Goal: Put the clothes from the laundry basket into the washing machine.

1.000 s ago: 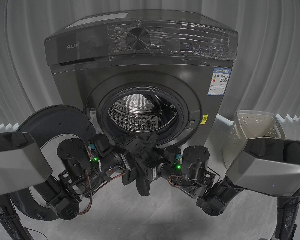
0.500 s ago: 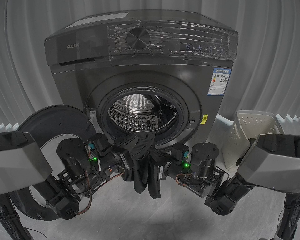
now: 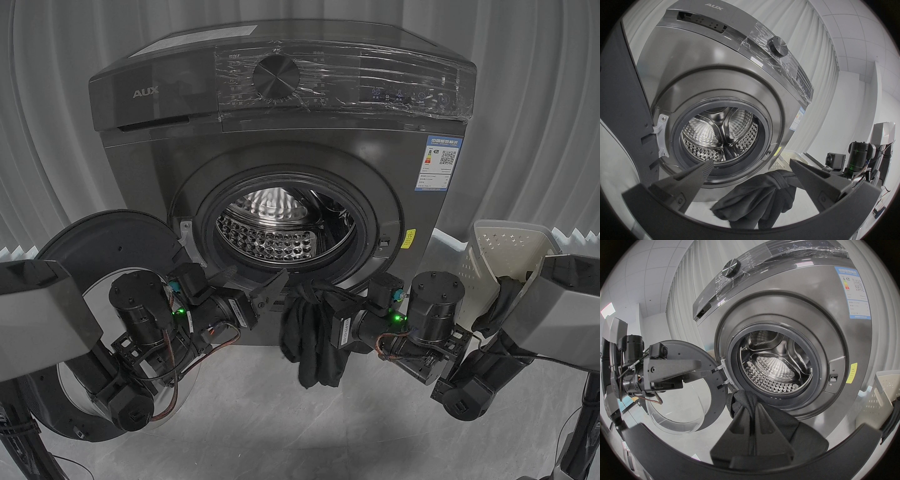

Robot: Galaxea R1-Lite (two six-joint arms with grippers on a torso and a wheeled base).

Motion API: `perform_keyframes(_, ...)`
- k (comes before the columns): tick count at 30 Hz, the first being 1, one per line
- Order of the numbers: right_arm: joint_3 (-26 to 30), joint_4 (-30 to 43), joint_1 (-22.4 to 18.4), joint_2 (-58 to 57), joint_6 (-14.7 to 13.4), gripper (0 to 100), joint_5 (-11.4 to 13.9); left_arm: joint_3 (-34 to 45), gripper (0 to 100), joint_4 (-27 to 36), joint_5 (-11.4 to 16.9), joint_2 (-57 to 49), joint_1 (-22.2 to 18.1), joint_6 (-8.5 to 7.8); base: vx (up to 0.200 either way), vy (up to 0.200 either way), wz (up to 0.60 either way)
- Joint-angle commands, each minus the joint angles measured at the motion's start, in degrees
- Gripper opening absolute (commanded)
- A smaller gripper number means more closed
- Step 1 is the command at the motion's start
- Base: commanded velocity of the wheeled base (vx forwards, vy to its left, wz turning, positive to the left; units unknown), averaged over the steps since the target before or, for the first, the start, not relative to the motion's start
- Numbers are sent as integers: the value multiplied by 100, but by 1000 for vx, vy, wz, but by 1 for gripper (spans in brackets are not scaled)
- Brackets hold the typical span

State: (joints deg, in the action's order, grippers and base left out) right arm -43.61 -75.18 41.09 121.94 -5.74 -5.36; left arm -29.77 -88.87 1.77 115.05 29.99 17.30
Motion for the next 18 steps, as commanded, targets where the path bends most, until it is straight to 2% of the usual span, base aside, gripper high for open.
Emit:
perform_keyframes(1, 1, -5, -31, -83, 3, 0, 0, 33, 100, 1, 8, 35, -2, -7, 0, 0, 0)
perform_keyframes(11, -34, -49, 13, -215, 20, 0, 97, 235, 100, -8, 69, 351, -28, -60, 0, 0, 0)
perform_keyframes(18, 72, -93, 39, -426, 29, 0, 273, 367, 100, -16, 333, 439, -142, -104, 0, 0, 0)
